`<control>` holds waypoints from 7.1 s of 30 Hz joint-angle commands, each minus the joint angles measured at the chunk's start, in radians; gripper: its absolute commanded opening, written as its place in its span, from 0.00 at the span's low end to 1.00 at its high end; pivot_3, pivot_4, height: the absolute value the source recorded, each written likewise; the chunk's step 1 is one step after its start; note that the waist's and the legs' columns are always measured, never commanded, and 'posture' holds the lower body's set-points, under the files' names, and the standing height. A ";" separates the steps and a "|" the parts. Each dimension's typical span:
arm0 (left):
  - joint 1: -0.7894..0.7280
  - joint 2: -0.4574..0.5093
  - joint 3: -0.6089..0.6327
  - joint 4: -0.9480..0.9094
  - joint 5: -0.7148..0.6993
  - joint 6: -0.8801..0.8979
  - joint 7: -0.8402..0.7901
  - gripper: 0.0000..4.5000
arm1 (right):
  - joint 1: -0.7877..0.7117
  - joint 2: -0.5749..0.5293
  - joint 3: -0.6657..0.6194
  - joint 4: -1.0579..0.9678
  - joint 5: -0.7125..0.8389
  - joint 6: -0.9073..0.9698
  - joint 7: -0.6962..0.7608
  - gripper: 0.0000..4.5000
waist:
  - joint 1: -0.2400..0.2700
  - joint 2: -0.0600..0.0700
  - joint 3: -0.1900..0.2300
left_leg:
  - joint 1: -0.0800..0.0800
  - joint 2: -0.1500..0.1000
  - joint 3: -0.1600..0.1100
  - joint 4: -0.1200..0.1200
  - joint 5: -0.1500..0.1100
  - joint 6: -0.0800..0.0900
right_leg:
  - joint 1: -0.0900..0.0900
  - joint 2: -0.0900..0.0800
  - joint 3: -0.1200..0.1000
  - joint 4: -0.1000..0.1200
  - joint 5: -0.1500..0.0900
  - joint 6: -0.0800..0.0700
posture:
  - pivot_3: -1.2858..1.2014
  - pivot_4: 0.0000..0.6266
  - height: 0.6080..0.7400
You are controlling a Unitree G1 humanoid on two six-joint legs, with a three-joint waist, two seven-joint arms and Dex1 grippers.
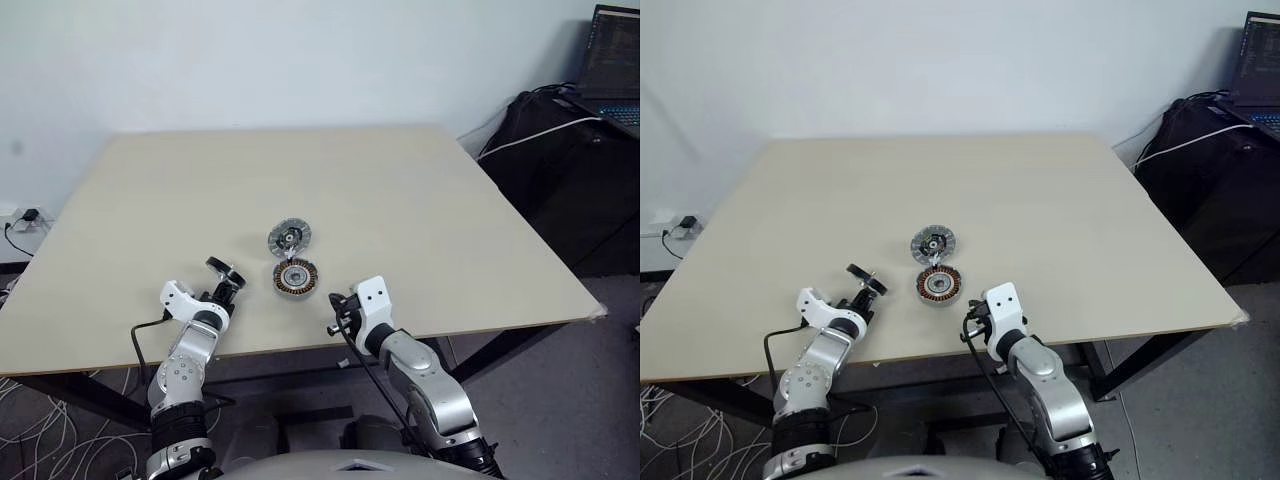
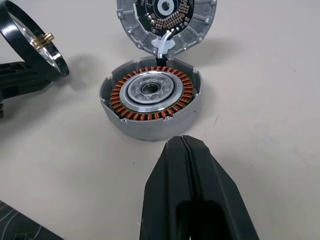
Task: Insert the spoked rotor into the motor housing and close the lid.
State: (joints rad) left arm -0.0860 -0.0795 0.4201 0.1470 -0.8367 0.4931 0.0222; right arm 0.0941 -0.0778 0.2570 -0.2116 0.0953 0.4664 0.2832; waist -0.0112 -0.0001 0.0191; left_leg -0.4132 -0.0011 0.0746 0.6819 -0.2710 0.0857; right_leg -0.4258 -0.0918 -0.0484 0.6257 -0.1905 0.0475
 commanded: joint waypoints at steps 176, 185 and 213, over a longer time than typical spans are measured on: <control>-0.209 0.091 -0.264 -0.190 0.380 0.437 -0.018 0.00 | -0.003 0.019 -0.022 -0.041 0.035 -0.017 -0.038 0.00 | 0.001 0.001 0.002 | 0.000 0.000 0.000 -0.001 0.002 -0.004 | -0.002 0.004 0.001 0.001 0.000 0.000 | 0.52 0.00 1.00; -0.214 0.081 -0.256 -0.182 0.395 0.436 -0.021 0.52 | -0.007 0.017 -0.021 -0.039 0.036 -0.019 -0.040 0.00 | 0.001 0.001 0.001 | 0.000 0.000 0.000 -0.001 0.002 -0.004 | -0.001 0.004 0.001 0.001 0.000 0.000 | 0.52 0.00 1.00; 0.127 0.135 -0.355 -0.224 0.632 -0.507 -0.297 0.99 | -0.024 0.007 -0.011 -0.031 0.030 -0.021 -0.026 0.00 | 0.003 0.002 0.001 | 0.000 0.001 0.001 -0.002 0.001 -0.003 | -0.002 -0.003 0.002 0.001 0.001 -0.002 | 0.52 0.00 1.00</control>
State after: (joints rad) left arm 0.0471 0.0595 0.0695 -0.0756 -0.2216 0.0482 -0.2778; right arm 0.0949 -0.0757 0.2482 -0.2168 0.1213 0.4643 0.2548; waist -0.0083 0.0022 0.0201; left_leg -0.4136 0.0002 0.0750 0.6803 -0.2699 0.0823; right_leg -0.4282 -0.0947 -0.0471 0.6268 -0.1895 0.0451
